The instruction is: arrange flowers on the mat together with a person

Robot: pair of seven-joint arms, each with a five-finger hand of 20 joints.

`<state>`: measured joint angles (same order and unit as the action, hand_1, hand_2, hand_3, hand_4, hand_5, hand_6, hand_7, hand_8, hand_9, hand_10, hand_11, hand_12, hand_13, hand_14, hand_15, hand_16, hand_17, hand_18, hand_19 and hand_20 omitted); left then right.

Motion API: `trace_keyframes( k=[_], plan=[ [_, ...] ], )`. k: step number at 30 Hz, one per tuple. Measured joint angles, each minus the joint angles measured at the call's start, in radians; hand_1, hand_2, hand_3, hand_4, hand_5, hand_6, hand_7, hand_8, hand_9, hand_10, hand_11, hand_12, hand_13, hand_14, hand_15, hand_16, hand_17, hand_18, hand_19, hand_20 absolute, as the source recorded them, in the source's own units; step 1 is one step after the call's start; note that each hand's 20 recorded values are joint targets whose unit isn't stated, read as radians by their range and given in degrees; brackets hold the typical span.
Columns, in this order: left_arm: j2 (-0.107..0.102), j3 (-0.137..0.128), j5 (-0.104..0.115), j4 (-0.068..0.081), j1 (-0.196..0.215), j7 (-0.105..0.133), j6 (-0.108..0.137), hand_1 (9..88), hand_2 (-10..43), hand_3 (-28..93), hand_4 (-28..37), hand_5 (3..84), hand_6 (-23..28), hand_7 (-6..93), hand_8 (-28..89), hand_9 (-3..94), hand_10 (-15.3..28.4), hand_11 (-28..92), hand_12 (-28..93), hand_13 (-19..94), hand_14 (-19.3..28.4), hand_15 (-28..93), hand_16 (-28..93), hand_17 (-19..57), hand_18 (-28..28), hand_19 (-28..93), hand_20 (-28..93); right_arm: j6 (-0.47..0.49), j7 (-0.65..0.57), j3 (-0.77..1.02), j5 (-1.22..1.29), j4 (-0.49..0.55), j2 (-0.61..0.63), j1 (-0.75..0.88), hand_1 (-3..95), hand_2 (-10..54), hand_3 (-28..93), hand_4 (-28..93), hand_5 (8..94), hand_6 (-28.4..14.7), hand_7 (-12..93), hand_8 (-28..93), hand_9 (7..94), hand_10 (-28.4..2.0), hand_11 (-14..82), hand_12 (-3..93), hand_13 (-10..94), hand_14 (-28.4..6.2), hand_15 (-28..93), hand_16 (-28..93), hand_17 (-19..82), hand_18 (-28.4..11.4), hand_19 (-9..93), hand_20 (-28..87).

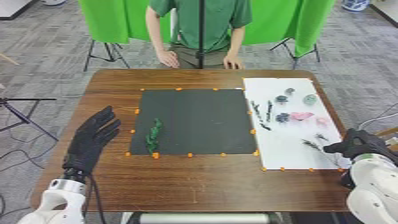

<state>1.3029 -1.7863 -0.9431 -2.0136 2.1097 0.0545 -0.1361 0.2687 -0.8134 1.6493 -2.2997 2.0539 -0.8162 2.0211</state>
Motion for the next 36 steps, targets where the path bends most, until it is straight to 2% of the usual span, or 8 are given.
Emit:
trace_keyframes(
  k=[4,6,10,14,25,32,34,36],
  plan=[
    [-0.002,0.001,0.002,0.000,0.000,0.000,0.000,26.9,-2.2,70,-28.3,31.2,4.1,19.8,-11,21.5,11.4,26,12,22,14.3,24,-2,-9.5,21.6,45,3,-0.007,0.003,-0.003,0.000,-0.011,0.000,0.002,35.1,-9.5,69,-28,71.8,0.0,52,-16,72.3,-11.1,59.1,41.6,68,-11.3,79,29,32,-19.2,77,30],
    [-0.003,0.002,0.002,0.000,-0.001,0.000,0.000,26.8,-2.1,70,-28.3,31.2,4.1,19.8,-11,21.5,11.4,26,12,22,14.3,24,-2,-9.5,21.6,45,3,-0.013,0.006,-0.005,-0.001,-0.018,0.001,0.004,39.2,-9.5,66,-28,71.9,0.2,52,-8,73.8,-10.8,59.1,41.9,69,-11.0,79,29,33,-18.7,78,30],
    [-0.003,0.002,0.002,0.001,-0.001,0.000,0.000,26.7,-2.0,70,-28.3,31.1,4.1,19.7,-11,21.6,11.4,25,12,22,14.3,24,-2,-9.5,21.6,45,3,-0.034,0.016,-0.016,-0.010,-0.036,0.006,0.005,54.8,-9.5,43,-28,73.0,0.5,50,8,75.7,-10.4,59.2,41.9,70,-10.4,79,29,34,-18.5,79,30],
    [-0.003,0.003,0.002,0.002,-0.003,-0.001,-0.001,26.6,-1.9,70,-28.3,31.1,4.1,19.7,-11,21.5,11.4,25,12,22,14.3,24,-2,-9.5,21.6,45,3,-0.078,0.035,-0.017,-0.010,-0.041,0.011,0.005,63.6,-9.5,37,-28,74.6,0.4,52,11,77.5,-10.1,59.1,42.0,72,-9.7,79,30,35,-18.5,80,29],
    [-0.003,0.004,0.002,0.006,-0.008,-0.002,-0.003,26.3,-1.6,70,-28.3,31.2,4.1,19.6,-11,21.5,11.4,25,12,22,14.4,24,-2,-9.6,21.7,45,3,-0.124,0.070,-0.016,0.033,-0.055,0.012,0.008,48.6,-9.5,71,-28,81.4,-0.3,49,13,83.6,-8.7,62.7,44.4,78,-8.8,86,35,40,-19.1,89,34],
    [-0.002,0.004,0.002,0.007,-0.008,-0.002,-0.003,26.2,-1.5,70,-28.3,31.2,4.1,19.6,-11,21.5,11.4,25,12,22,14.4,24,-2,-9.6,21.7,45,3,-0.234,0.092,-0.020,0.056,-0.066,0.012,0.020,42.6,-9.5,75,-28,78.9,-0.4,53,14,82.0,-9.2,64.6,46.1,76,-9.7,87,36,38,-19.3,88,35],
    [-0.002,0.004,0.002,0.007,-0.007,-0.002,-0.003,26.2,-1.6,70,-28.3,31.1,4.1,19.6,-11,21.5,11.4,25,12,22,14.4,24,-2,-9.6,21.6,45,3,-0.251,0.097,-0.021,0.036,-0.067,0.014,0.023,35.8,-9.5,76,-28,77.4,0.4,54,7,80.5,-9.7,64.5,46.6,75,-10.1,87,36,37,-19.5,87,36],
    [-0.002,0.004,0.002,0.007,-0.007,-0.002,-0.003,26.2,-1.5,70,-28.3,31.1,4.1,19.5,-11,21.5,11.4,25,12,22,14.4,24,-2,-9.6,21.6,45,3,-0.249,0.099,-0.022,-0.018,-0.066,0.015,0.028,30.2,-9.5,76,-28,75.1,0.3,59,-12,78.3,-10.6,64.2,46.7,73,-10.8,87,37,35,-19.5,85,36]
  ],
)
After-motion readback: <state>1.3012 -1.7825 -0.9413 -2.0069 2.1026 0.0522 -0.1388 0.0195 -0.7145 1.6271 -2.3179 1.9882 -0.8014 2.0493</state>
